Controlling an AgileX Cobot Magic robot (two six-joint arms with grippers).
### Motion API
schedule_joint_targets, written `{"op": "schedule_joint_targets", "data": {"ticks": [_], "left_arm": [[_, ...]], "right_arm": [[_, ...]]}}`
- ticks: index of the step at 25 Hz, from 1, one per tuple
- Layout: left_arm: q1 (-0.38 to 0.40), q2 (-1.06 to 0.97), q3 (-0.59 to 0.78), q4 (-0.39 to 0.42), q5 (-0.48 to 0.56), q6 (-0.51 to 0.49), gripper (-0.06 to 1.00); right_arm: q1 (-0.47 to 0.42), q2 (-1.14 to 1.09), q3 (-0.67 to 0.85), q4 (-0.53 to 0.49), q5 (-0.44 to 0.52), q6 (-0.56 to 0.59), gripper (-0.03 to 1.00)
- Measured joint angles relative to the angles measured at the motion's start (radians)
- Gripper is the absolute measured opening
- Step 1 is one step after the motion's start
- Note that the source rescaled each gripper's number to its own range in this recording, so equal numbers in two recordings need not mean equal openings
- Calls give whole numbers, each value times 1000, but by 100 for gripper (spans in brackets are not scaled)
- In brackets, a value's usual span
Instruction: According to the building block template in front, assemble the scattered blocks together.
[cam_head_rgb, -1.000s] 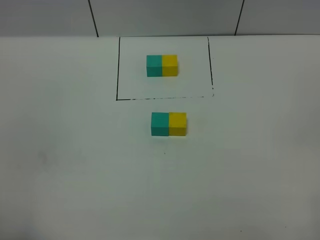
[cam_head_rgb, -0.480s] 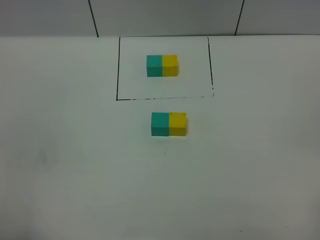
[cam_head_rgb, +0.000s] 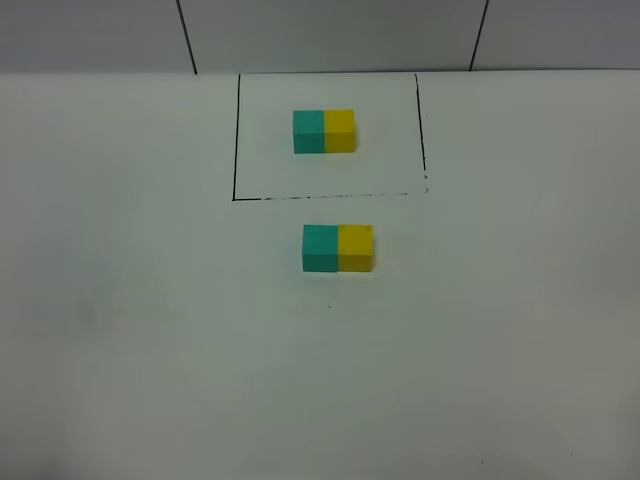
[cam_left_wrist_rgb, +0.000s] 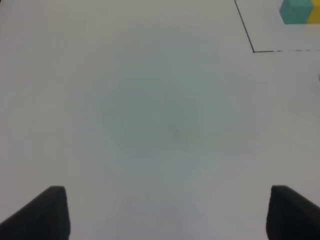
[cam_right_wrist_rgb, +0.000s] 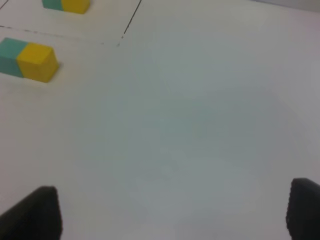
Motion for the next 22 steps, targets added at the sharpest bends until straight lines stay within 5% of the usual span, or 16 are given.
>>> {"op": "schedule_joint_targets", "data": {"ticks": [22], "left_arm": [[0, 0, 0, -2, 0, 0, 81]], "right_arm": [[87, 0, 1, -26, 0, 41, 81]]}}
